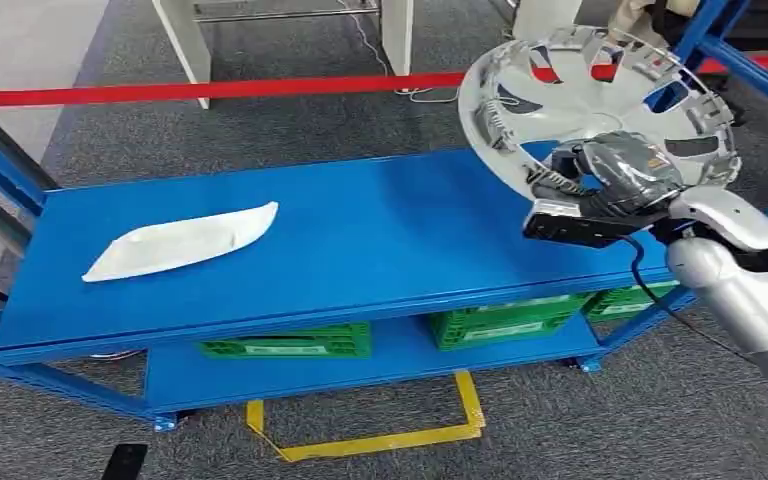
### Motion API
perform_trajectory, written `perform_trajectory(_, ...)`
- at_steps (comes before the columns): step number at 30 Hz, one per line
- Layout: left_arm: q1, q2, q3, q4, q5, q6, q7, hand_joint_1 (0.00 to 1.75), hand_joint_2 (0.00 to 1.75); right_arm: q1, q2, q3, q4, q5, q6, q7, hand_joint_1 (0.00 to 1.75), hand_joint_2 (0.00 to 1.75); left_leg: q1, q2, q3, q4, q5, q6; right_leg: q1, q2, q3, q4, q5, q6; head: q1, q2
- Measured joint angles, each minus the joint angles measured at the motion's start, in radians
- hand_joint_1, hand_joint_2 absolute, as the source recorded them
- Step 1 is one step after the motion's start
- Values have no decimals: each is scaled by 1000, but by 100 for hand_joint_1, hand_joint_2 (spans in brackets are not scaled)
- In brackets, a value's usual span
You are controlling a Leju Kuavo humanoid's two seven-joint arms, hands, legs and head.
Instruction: Take the parts from the cabinet and place them on the table.
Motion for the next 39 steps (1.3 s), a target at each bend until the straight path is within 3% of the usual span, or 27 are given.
perform_trajectory(1,0,0,0,0,0,0,4,0,175,0,3,7,0,-1,0,1,175,175,3,0,1,2,-2,-2,-2,-1,-1,-8,22,5,-1,0)
perform_trajectory(2,-1,-2,0,0,-1,0,5,0,175,-2,6,13,0,-3,0,1,175,175,7,0,1,5,-4,-5,-3,-2,23,-64,64,9,0,0)
perform_trajectory(4,-1,-5,0,0,-1,0,5,0,175,-4,7,16,-4,-3,0,2,175,175,18,0,2,17,-14,-17,-10,-10,114,-249,157,20,1,0)
perform_trajectory(5,-1,-3,0,0,-1,0,5,0,175,-7,10,18,-5,-3,0,2,175,175,15,-2,-1,22,-19,-26,-4,-11,138,-284,136,26,3,0)
perform_trajectory(7,1,-2,0,0,-1,1,6,0,175,-12,14,25,-6,-3,2,2,175,175,13,-2,-8,31,-17,-33,-2,-7,145,-294,140,3,2,0)
perform_trajectory(9,1,-3,0,0,-1,1,6,0,175,-13,16,26,-6,-3,2,2,175,175,15,-2,-7,30,-16,-38,2,-5,142,-290,140,-8,2,0)
perform_trajectory(11,0,-6,0,0,-2,1,6,0,175,-17,26,27,-10,-2,2,0,175,175,17,0,-16,58,-44,-48,-2,-8,150,-295,142,-24,-1,0)
perform_trajectory(14,1,-6,-1,0,-10,0,8,0,175,-24,42,35,-11,4,3,-1,175,175,17,0,-113,288,-154,-54,3,-6,151,-295,141,-35,-1,0)
perform_trajectory(15,1,-7,-2,0,-11,0,10,0,175,-25,60,44,-11,7,4,-1,175,175,16,0,-139,345,-169,-51,6,-2,151,-295,141,-37,-2,0)
perform_trajectory(16,0,-7,-2,0,-11,0,12,0,175,-27,71,53,-11,10,5,-1,175,175,15,0,-142,350,-160,-47,9,2,152,-295,141,-39,-2,0)
perform_trajectory(17,-2,-8,-2,0,-11,0,12,0,175,-32,83,63,-11,10,6,-1,175,175,12,0,-126,316,-129,-40,11,6,153,-295,141,-39,-2,0)
perform_trajectory(19,-6,-7,-3,0,-12,0,11,0,175,-45,106,84,-14,11,9,1,175,175,-1,0,-45,135,-34,-22,11,8,156,-295,141,-39,-2,0)
perform_trajectory(20,-6,-6,-3,0,-12,0,11,0,175,-50,112,90,-18,10,11,3,175,175,-8,0,-13,56,-10,-14,10,7,156,-295,140,-39,-2,0)
perform_trajectory(21,-7,-4,-3,0,-12,0,11,0,175,-56,118,97,-23,7,17,5,175,175,-11,1,0,37,-21,-14,17,8,151,-293,139,-36,-1,0)
perform_trajectory(24,-4,-3,-3,0,-12,1,11,0,175,-67,132,122,-36,-13,42,6,175,175,-14,0,-2,26,-22,-15,10,5,148,-300,143,-26,-1,0)
perform_trajectory(25,-4,-3,-3,0,-12,1,11,0,175,-73,135,130,-43,-18,47,7,175,175,-10,0,2,12,-14,-9,11,5,147,-298,141,-20,0,0)
perform_trajectory(26,-5,-5,-4,0,-12,1,11,0,175,-80,137,137,-48,-21,49,9,175,175,-6,1,8,4,-9,-9,11,3,133,-284,123,-20,0,0)
perform_trajectory(27,-7,-6,-4,0,-12,1,11,0,175,-90,143,144,-53,-23,49,11,175,175,-5,2,8,3,-7,-5,12,3,114,-240,92,-18,3,0)
perform_trajectory(29,-8,-8,-4,0,-12,1,11,0,175,-100,154,158,-65,-24,44,16,175,175,-5,4,8,4,-8,-4,10,2,40,-74,20,-13,1,0)
perform_trajectory(30,-8,-8,-4,0,-12,1,11,0,175,-100,159,167,-72,-24,39,18,175,175,-4,4,8,5,-8,-3,9,2,5,-3,-2,-9,2,0)
perform_trajectory(31,-8,-9,-4,0,-12,1,11,0,175,-100,161,176,-77,-24,36,21,175,175,-1,4,8,6,-9,-3,8,1,-9,19,3,-5,1,0)
perform_trajectory(32,-8,-11,-4,0,-12,2,11,0,175,-101,164,182,-83,-25,32,23,175,175,1,4,9,7,-10,-4,6,0,2,-7,31,-1,2,0)
perform_trajectory(33,-8,-13,-4,0,-12,2,11,0,175,-105,166,186,-90,-27,29,24,175,175,5,3,9,9,-13,-7,4,0,32,-72,72,2,2,0)
perform_trajectory(35,-7,-14,-4,0,-12,5,12,0,175,-116,172,193,-105,-31,25,24,175,175,11,2,10,19,-21,-19,-2,-9,120,-258,158,9,3,0)
perform_trajectory(36,-7,-13,-4,0,-12,7,12,0,175,-123,175,197,-110,-31,22,25,175,175,7,2,4,24,-25,-26,6,-11,149,-285,140,9,3,0)
perform_trajectory(37,-8,-13,-4,0,-11,12,16,0,175,-126,186,204,-119,-32,21,27,175,175,7,2,0,29,-23,-31,5,-9,147,-293,140,-5,-1,0)
perform_trajectory(39,-8,-14,-4,0,-10,22,24,0,175,-126,191,208,-132,-32,20,28,175,175,9,3,2,26,-21,-38,9,-6,144,-292,138,-15,-2,0)
